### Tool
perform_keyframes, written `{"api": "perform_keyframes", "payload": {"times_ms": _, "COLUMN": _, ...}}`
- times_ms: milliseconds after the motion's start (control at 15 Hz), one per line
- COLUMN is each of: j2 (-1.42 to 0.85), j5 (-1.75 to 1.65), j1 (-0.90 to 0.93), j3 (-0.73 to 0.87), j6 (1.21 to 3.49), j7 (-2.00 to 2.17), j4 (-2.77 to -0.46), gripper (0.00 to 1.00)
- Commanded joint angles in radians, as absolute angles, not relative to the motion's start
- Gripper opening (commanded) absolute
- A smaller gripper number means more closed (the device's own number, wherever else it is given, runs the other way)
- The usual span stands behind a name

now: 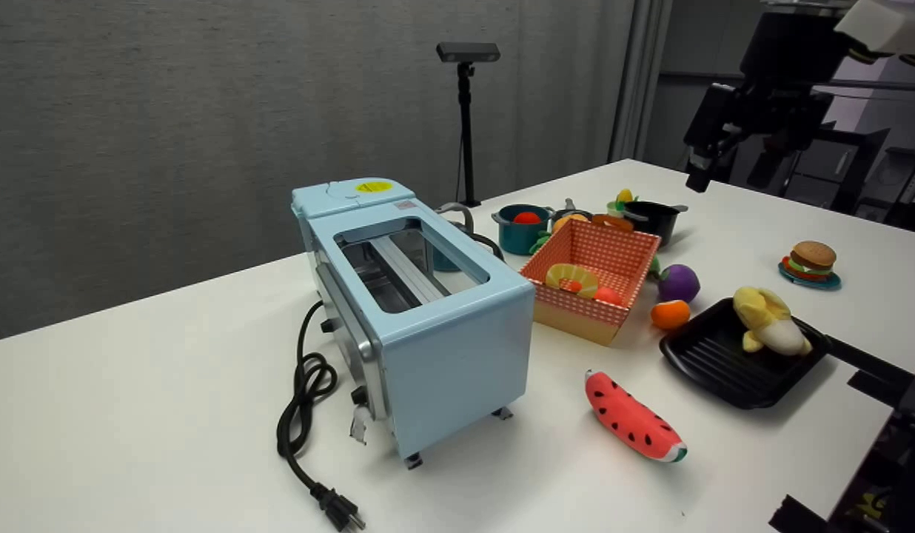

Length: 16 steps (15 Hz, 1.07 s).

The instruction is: Place one orange toy from the basket on the black tray

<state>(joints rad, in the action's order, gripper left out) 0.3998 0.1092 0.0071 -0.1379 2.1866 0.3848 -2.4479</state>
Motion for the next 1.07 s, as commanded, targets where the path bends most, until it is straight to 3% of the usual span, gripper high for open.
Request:
{"api": "perform_keyframes", "payload": {"times_ms": 0, "j2": 0.322, "j5": 0.102, "j1": -0.003, "j3": -0.115, "j6": 2.198, "j7": 0.377, "j4": -2.375, "gripper": 1.00}}
{"api": "perform_keyframes", "payload": {"times_ms": 1000, "j2": -0.037, "j5": -0.027, "j1": 0.033, "j3": -0.109, "j6": 2.205, "j7": 0.472, "j4": -2.063, "gripper": 1.00}}
